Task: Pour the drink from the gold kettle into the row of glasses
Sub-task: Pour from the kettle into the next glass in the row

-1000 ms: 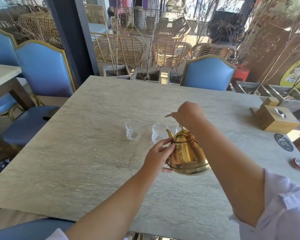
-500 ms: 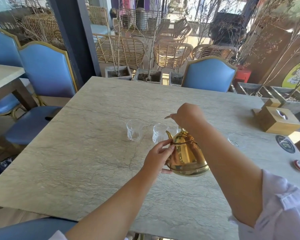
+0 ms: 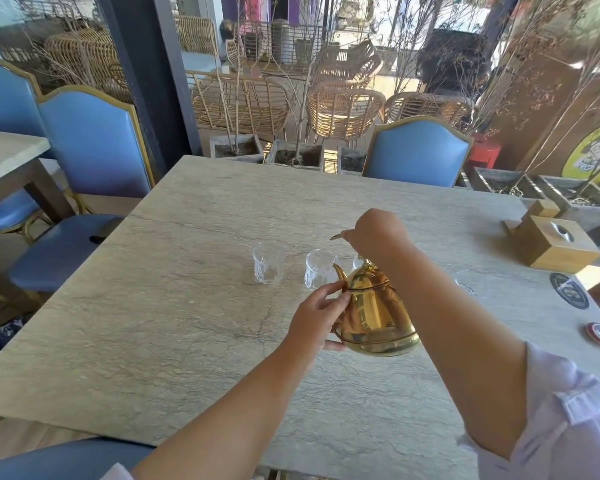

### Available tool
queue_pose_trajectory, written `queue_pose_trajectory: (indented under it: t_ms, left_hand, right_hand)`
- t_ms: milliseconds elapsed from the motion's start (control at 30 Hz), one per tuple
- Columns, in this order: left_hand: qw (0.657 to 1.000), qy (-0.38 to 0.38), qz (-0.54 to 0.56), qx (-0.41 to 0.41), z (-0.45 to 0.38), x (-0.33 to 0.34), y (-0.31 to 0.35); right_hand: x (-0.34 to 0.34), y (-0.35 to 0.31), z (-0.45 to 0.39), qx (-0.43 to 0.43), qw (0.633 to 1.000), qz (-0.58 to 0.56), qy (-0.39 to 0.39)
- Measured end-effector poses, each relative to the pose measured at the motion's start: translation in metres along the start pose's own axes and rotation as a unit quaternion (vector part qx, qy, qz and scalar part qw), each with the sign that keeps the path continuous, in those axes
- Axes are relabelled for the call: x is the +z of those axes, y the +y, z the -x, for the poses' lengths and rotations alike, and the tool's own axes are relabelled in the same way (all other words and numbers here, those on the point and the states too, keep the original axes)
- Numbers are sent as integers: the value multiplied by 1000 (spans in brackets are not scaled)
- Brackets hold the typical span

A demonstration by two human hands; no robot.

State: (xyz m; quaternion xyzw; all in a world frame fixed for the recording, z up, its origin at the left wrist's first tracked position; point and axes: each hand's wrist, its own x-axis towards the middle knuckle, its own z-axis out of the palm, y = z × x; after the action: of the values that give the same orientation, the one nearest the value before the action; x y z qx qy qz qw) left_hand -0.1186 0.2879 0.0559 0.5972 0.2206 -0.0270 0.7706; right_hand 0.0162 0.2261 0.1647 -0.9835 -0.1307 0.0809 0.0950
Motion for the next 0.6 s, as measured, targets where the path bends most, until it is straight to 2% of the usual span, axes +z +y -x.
queue_pose_trajectory:
  t_ms: [600]
  left_hand:
    - [1000, 0, 1, 0, -2, 2, 3]
  right_hand:
    - [-2, 0, -1, 2, 1000, -7, 0]
